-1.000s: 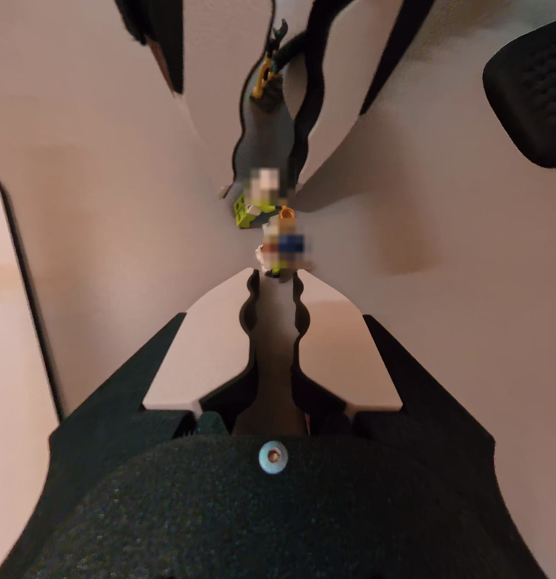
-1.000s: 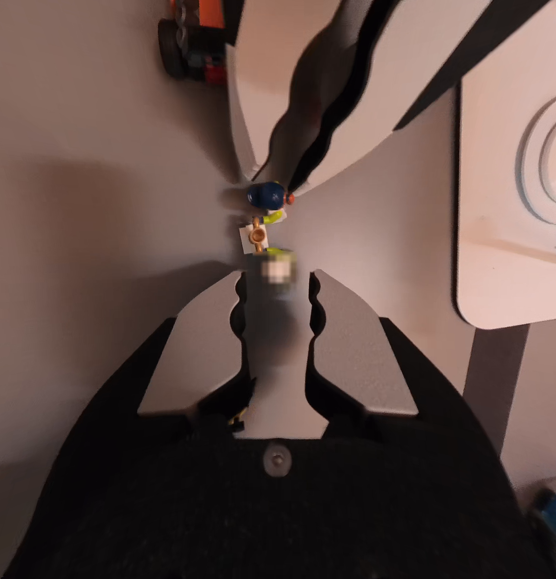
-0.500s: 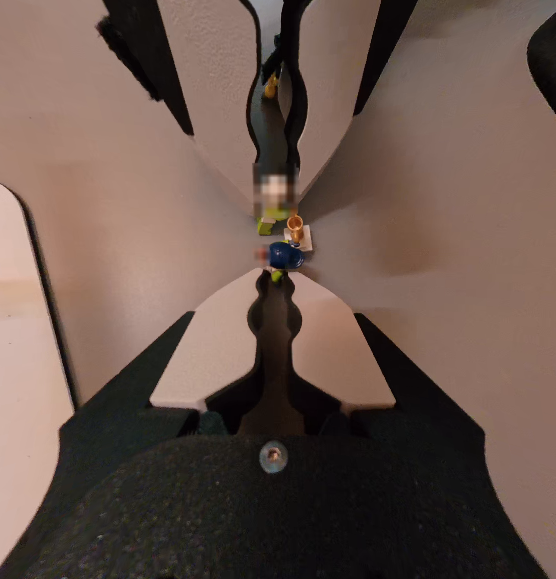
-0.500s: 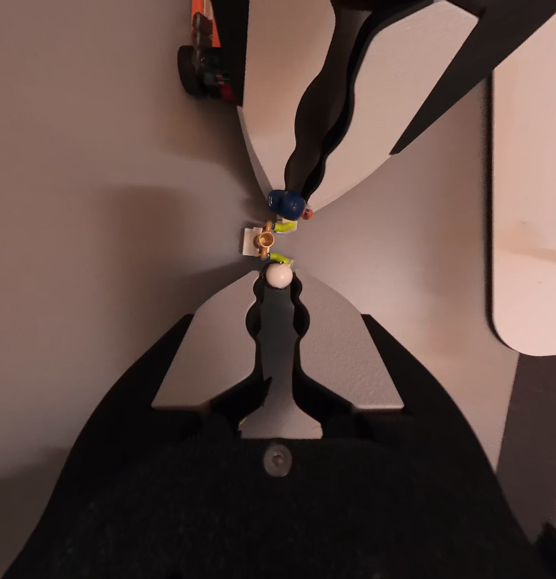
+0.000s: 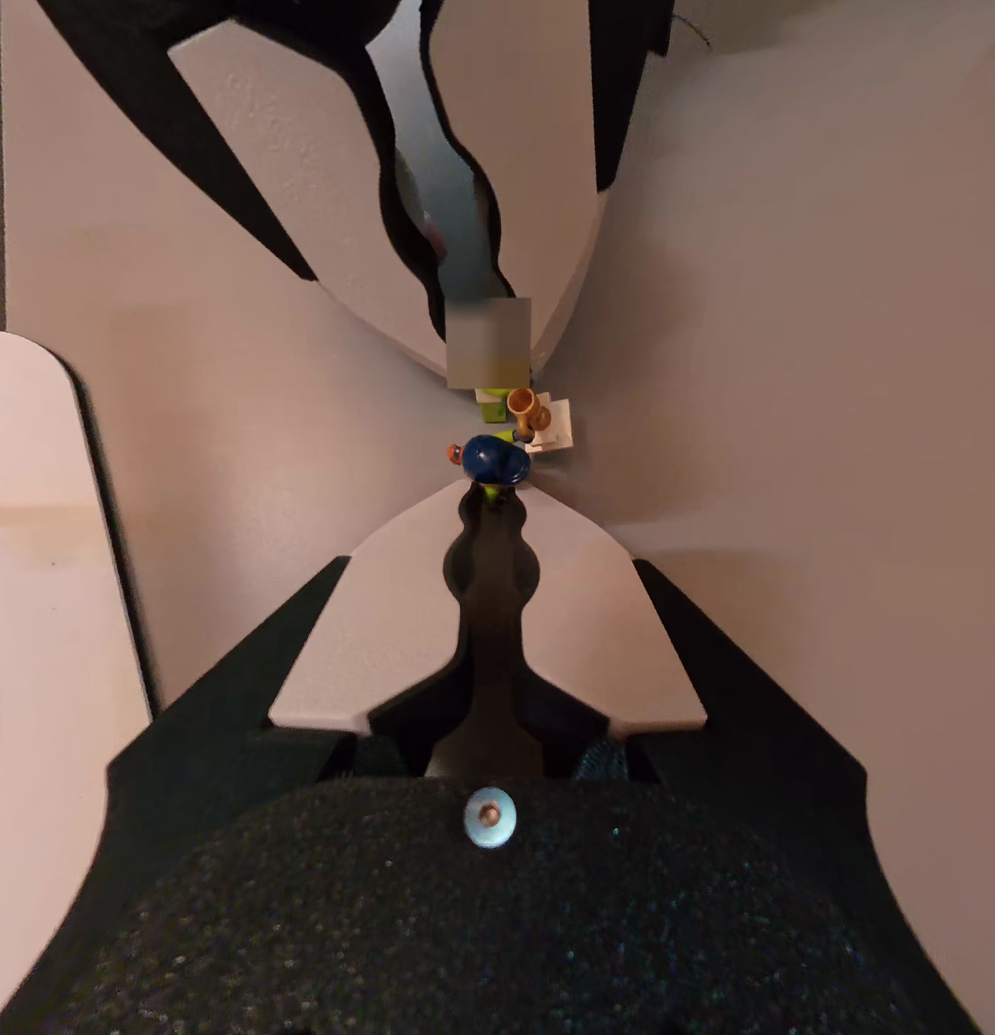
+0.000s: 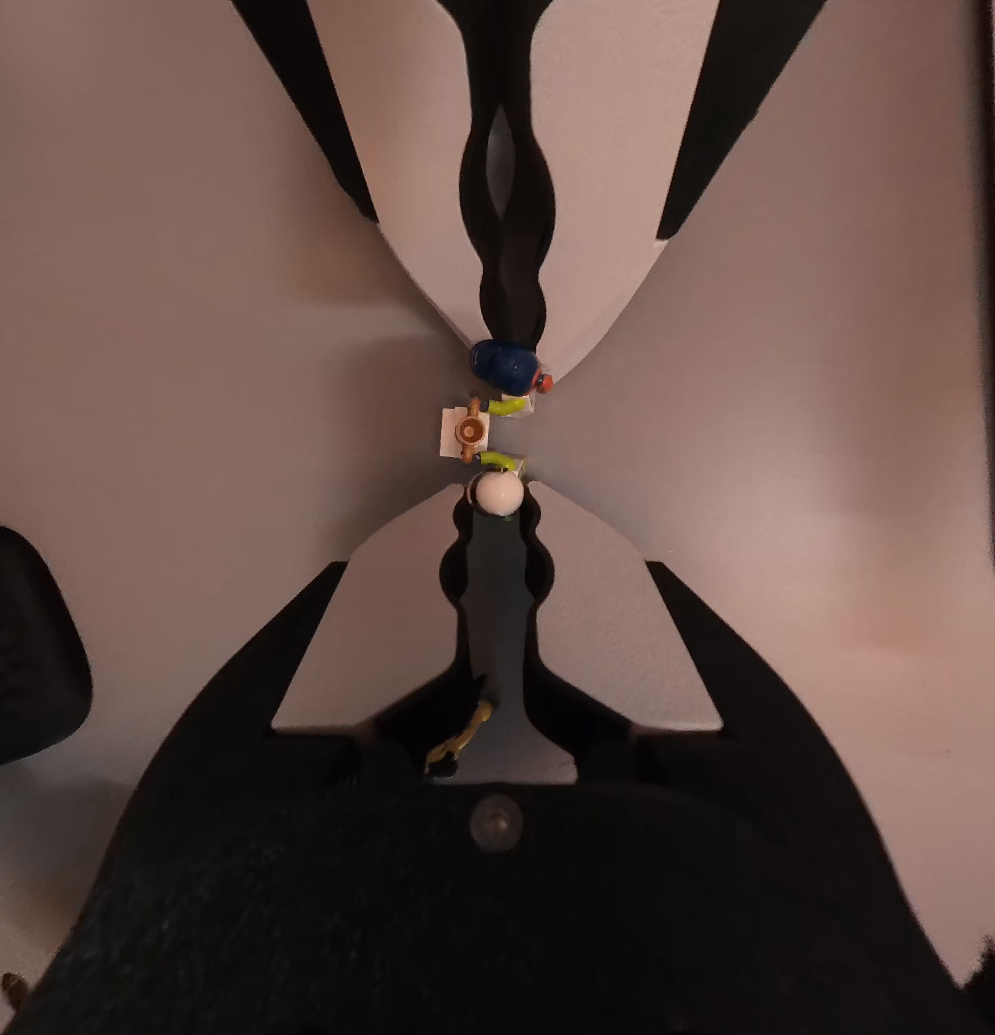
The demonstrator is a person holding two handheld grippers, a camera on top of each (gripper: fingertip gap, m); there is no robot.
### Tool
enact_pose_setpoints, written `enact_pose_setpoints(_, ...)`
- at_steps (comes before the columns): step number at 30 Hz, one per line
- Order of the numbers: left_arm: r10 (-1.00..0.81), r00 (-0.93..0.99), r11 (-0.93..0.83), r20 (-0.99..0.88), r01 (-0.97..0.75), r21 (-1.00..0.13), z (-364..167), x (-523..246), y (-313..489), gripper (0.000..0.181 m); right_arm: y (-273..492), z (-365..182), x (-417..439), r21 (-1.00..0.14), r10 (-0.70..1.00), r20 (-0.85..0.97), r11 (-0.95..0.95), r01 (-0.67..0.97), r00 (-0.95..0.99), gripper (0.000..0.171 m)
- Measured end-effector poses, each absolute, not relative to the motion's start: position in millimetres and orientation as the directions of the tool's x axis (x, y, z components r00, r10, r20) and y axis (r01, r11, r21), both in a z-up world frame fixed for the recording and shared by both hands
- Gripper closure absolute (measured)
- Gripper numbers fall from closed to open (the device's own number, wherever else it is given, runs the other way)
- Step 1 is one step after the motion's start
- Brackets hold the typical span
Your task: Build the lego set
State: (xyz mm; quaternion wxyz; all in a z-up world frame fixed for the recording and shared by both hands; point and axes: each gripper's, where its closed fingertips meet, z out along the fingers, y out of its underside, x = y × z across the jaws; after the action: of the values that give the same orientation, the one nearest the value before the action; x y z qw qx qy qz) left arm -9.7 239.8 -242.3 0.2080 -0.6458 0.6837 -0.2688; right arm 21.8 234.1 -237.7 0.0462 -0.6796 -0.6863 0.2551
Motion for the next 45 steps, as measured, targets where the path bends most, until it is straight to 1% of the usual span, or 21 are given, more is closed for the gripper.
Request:
enact_pose_setpoints(5, -0.997, -0.081, 0.051, 0.02, -0.777, -0.628, -242, -10, 240, 0.173, 233, -238, 22, -0.414, 0.952, -0.298, -0.069, 0.908, -0.064, 0.154)
enact_pose_setpoints(8, -0.997, -0.073, 0.057, 0.0, -0.778, -0.626, -242, -10, 241, 0.173, 235, -237, 19, -0.448, 0.969, -0.231, -0.024, 0.894, -0.089, 0.146)
enact_pose_setpoints(10, -0.997, -0.072, 0.064, -0.013, -0.777, -0.626, -242, -10, 241, 0.173, 235, -239, 19, -0.443, 0.975, -0.194, 0.009, 0.897, -0.106, 0.144)
enact_pose_setpoints(11, -0.997, -0.073, 0.068, -0.019, -0.777, -0.626, -242, -10, 241, 0.173, 235, -241, 18, -0.437, 0.976, -0.188, 0.016, 0.899, -0.109, 0.146)
enact_pose_setpoints(12, -0.997, -0.073, 0.071, -0.024, -0.778, -0.625, -242, -10, 241, 0.173, 235, -243, 18, -0.429, 0.976, -0.188, 0.018, 0.903, -0.109, 0.153)
enact_pose_setpoints(15, -0.996, -0.074, 0.085, -0.044, -0.781, -0.618, -242, -11, 241, 0.173, 234, -244, 16, -0.433, 0.973, -0.2, 0.018, 0.901, -0.116, 0.159)
enact_pose_setpoints(22, -0.993, -0.078, 0.118, -0.092, -0.784, -0.61, -242, -10, 241, 0.173, 231, -244, 17, -0.408, 0.951, -0.282, -0.001, 0.913, -0.125, 0.159)
enact_pose_setpoints(28, -0.992, -0.079, 0.124, -0.101, -0.787, -0.604, -242, -11, 242, 0.173, 230, -244, 18, -0.396, 0.948, -0.294, -0.008, 0.918, -0.119, 0.159)
enact_pose_setpoints(30, -0.991, -0.079, 0.128, -0.107, -0.791, -0.598, -242, -11, 242, 0.173, 231, -243, 19, -0.398, 0.957, -0.264, 0.008, 0.917, -0.122, 0.153)
enact_pose_setpoints(33, -0.992, -0.075, 0.123, -0.105, -0.797, -0.592, -243, -11, 242, 0.173, 232, -235, 18, -0.434, 0.97, -0.208, 0.025, 0.901, -0.127, 0.138)
enact_pose_setpoints(36, -0.993, -0.072, 0.116, -0.097, -0.802, -0.586, -243, -13, 242, 0.173, 234, -228, 12, -0.464, 0.989, -0.109, 0.041, 0.885, -0.102, 0.131)
enact_pose_setpoints(39, -0.993, -0.067, 0.114, -0.101, -0.804, -0.583, -243, -13, 242, 0.173, 234, -222, 2, -0.485, 0.998, -0.044, 0.02, 0.875, -0.047, 0.135)
enact_pose_setpoints(42, -0.993, -0.06, 0.111, -0.105, -0.807, -0.58, -243, -14, 242, 0.173, 238, -219, -2, -0.492, 1.0, -0.01, 0.001, 0.87, -0.007, 0.146)
enact_pose_setpoints(45, -0.994, -0.053, 0.096, -0.091, -0.81, -0.579, -243, -14, 241, 0.173, 237, -219, -3, -0.492, 1.0, 0.018, 0.024, 0.87, -0.017, 0.154)
